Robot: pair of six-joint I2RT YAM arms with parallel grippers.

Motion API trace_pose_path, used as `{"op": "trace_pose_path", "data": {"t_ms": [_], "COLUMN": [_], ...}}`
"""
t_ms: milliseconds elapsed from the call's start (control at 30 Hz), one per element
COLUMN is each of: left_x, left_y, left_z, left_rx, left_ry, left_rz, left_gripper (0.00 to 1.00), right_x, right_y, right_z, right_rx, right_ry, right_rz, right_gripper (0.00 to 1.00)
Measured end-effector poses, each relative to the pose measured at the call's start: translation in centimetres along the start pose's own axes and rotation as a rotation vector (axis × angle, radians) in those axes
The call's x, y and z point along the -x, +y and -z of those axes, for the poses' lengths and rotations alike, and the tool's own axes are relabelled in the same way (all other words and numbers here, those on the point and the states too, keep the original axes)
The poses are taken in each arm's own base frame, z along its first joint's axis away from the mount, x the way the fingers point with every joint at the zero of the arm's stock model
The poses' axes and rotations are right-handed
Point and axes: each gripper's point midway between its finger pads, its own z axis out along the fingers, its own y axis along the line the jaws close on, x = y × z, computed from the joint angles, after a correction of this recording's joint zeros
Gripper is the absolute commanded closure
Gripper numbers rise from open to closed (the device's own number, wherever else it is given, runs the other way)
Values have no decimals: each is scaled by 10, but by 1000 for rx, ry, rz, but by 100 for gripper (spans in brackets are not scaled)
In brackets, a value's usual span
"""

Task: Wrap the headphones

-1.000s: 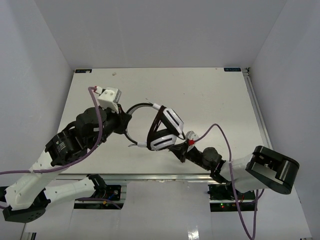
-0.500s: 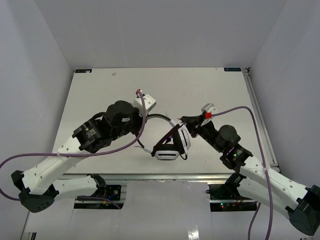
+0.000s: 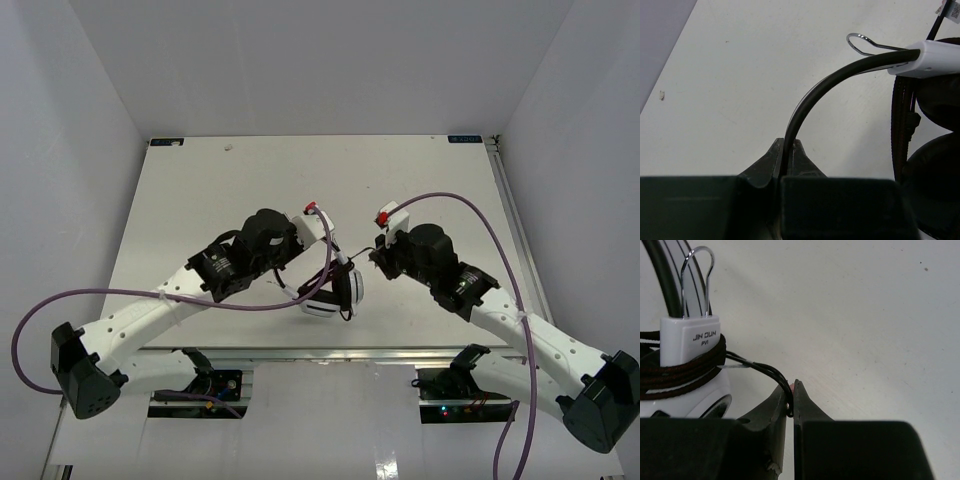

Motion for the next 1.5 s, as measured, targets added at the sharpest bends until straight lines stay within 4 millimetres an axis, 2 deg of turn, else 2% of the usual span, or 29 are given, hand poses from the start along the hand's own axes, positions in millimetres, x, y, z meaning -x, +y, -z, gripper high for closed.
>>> {"op": "trace_pose_path", "data": {"t_ms": [133, 333, 400, 633, 767, 933, 1133, 1267, 1300, 1433, 1500], "left_x": [-8, -31, -40, -64, -74, -70, -70, -61, -60, -57, -59], "left_y": [8, 10, 12, 3, -5, -5, -3, 0, 1, 7, 10], "left_z": [-26, -75, -92, -153, -177, -208, -249, -273, -277, -294, -299], "left_rx": [-24, -92, -109, -199, -231, -234, -214, -199, -197, -164, -138], "left_ry": [-16, 47, 59, 104, 106, 87, 67, 36, 30, 17, 22], "left_rz": [-33, -25, -12, -2, -11, -15, -12, -11, -12, -14, -17], "left_gripper": [100, 100, 100, 100, 100, 100, 100, 81, 81, 67, 56], "right_x": [-9, -46, -52, -64, -72, -70, -69, -72, -73, -78, -77], "right_y": [-14, -32, -37, -64, -81, -108, -138, -157, -161, -176, -182], "right_z": [-8, -32, -38, -62, -74, -92, -103, -110, -112, -115, -118], "right_rx": [-38, -64, -57, -50, -61, -82, -126, -142, -147, -172, -180], "right_ry": [45, 190, 211, 260, 297, 308, 303, 305, 308, 315, 312], "right_rz": [12, 9, 0, -56, -99, -149, -206, -243, -252, -284, -295], "right_gripper": [92, 92, 92, 92, 92, 91, 91, 88, 88, 86, 85]}}
